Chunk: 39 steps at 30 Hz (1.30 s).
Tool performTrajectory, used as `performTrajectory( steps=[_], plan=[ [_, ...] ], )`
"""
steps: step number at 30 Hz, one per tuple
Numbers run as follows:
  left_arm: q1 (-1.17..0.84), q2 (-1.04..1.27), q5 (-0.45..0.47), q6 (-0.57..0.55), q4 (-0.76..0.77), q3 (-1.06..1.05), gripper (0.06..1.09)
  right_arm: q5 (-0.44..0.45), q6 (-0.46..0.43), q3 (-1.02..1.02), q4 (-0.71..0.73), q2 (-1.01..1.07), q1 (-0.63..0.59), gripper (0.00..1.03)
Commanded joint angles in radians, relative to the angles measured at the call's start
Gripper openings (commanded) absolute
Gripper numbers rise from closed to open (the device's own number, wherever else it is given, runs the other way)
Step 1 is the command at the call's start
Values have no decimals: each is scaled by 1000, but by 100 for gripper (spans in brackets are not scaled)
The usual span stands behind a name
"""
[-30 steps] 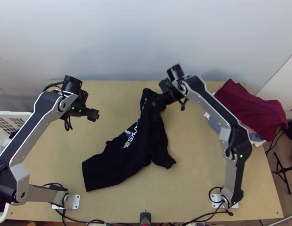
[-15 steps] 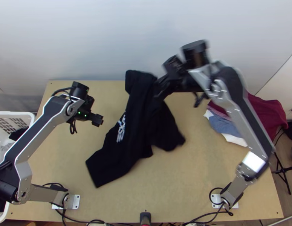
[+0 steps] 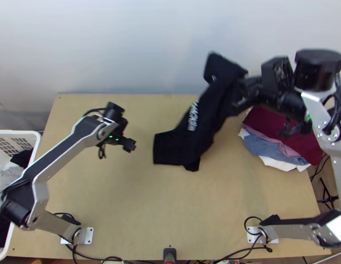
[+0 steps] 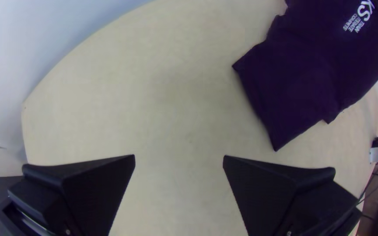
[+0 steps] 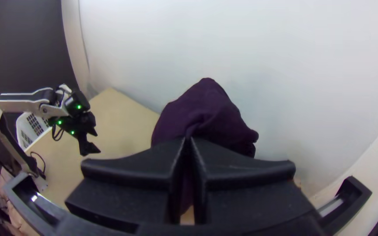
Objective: Fold the t-shirt
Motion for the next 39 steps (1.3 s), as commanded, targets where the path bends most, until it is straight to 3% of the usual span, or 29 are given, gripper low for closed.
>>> performTrajectory(
  steps=[1, 13, 19, 29, 31, 35, 39],
  plan=[
    [-94, 158, 1, -31, 61, 102, 103, 2, -24, -315, -73, -185, -66, 3],
    [-210, 574, -1, -58, 20, 632, 103, -95, -143, -765, -116, -428, -385, 3],
    [-275, 788, -1, -55, -49, 939, 103, -98, -150, -832, -117, -471, -405, 3],
    [-345, 874, -1, -52, -43, 944, 102, -99, -149, -855, -117, -477, -402, 3],
    [-347, 876, -2, -50, -34, 944, 90, -99, -149, -855, -116, -474, -399, 3],
    [-347, 877, -15, -47, -42, 941, 49, -101, -149, -855, -105, -469, -396, 3],
    [-341, 850, -8, -55, -48, 922, 25, -101, -153, -854, -99, -465, -394, 3]
  ],
)
